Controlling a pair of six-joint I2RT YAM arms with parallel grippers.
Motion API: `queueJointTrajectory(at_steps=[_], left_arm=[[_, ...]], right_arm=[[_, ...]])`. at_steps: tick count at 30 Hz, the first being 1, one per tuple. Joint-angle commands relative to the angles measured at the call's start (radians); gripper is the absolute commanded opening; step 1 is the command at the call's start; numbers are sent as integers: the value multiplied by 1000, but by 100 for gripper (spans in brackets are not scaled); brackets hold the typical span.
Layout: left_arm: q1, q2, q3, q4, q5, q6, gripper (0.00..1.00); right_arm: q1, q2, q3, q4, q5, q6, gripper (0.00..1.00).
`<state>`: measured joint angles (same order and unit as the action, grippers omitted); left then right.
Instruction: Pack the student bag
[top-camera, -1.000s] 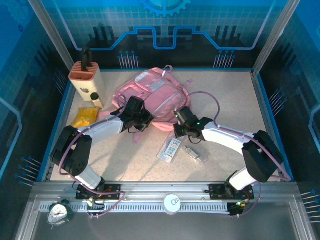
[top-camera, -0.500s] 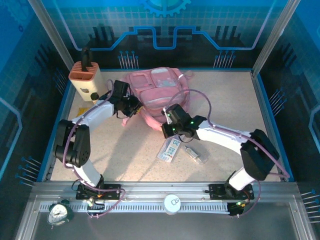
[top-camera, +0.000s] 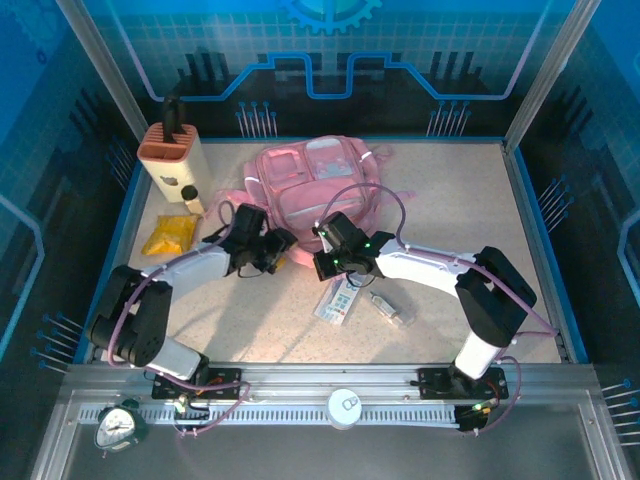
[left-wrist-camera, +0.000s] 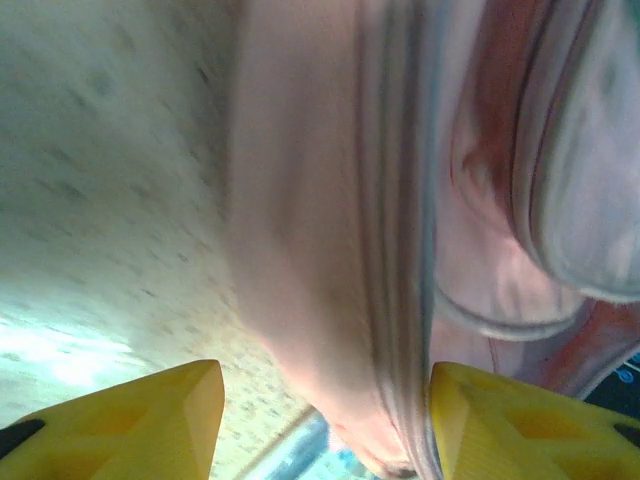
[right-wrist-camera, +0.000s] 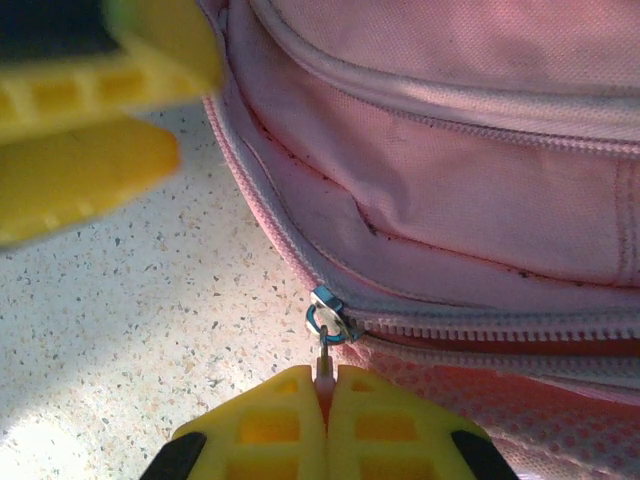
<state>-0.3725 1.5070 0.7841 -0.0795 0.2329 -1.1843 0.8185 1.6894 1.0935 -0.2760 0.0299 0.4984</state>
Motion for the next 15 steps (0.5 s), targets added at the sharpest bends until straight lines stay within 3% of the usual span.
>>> queueJointTrajectory(at_steps=[1, 5, 12, 15], left_arm=[[-49, 59, 70, 108, -9, -89, 56], [-77, 107, 92, 104, -52, -113, 46], [-54, 80, 84, 44, -103, -62, 9], [-7, 44, 76, 10, -91, -20, 0]], right_arm=[[31, 6, 28, -39, -6, 3, 0], [35, 1, 29, -45, 9, 0, 0], [42, -15, 31, -105, 81, -21, 0], [42, -40, 16, -137, 126, -38, 0]])
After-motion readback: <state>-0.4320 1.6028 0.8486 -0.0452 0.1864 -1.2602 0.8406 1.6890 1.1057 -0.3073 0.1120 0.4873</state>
